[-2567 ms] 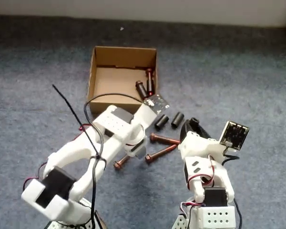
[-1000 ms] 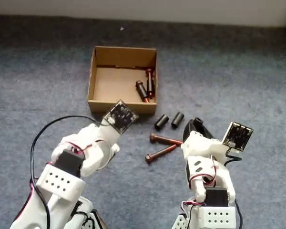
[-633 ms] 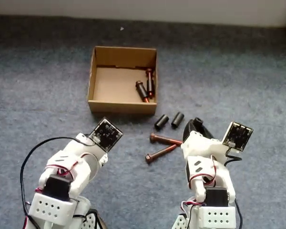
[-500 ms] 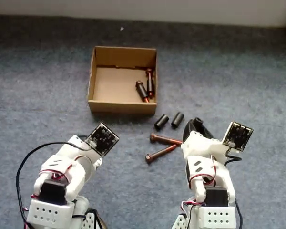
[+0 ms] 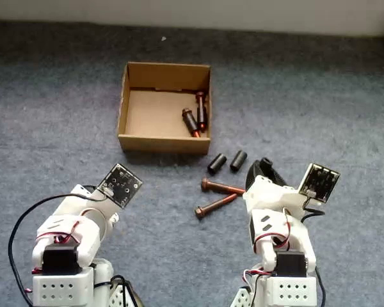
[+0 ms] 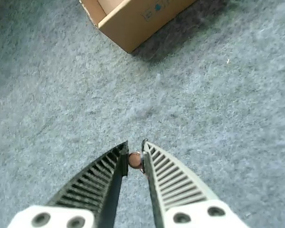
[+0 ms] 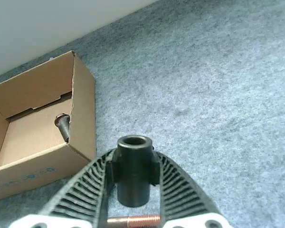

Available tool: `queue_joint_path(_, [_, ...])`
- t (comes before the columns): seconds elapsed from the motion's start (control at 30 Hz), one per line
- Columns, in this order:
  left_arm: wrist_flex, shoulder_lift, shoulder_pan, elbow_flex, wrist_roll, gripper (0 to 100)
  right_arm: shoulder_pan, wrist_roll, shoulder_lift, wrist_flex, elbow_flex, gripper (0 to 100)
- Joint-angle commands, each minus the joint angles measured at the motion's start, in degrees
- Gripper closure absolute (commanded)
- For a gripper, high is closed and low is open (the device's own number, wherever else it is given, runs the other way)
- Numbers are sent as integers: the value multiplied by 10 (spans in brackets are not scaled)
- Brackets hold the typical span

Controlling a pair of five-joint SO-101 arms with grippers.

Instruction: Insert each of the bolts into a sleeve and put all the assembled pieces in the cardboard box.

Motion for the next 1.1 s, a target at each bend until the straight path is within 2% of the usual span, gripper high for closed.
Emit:
queue_joint_path(0.0, [11,7,52,-53,53,994,2,1,-9,-15,-8,995])
queue_joint_path(0.13, [6,8,149,-91,135,994,2,1,-9,-15,-8,995])
queue_joint_path(0.2, [-25,9,188,-95,169,994,2,1,-9,-15,-8,995])
queue_joint_path(0.37, [-105,29,256,-95,227,994,2,1,-9,-15,-8,995])
queue_joint_path(0.5, [-180,115,290,-99,263,994,2,1,-9,-15,-8,995])
queue_joint_path(0.7, [-312,297,290,-99,308,994,2,1,-9,-15,-8,995])
queue_joint_path(0.83, [-334,384,284,-100,318,994,2,17,-9,-15,-8,995])
queue_joint_path(1.07, [-333,394,154,-114,316,978,1,27,-9,-15,-6,995])
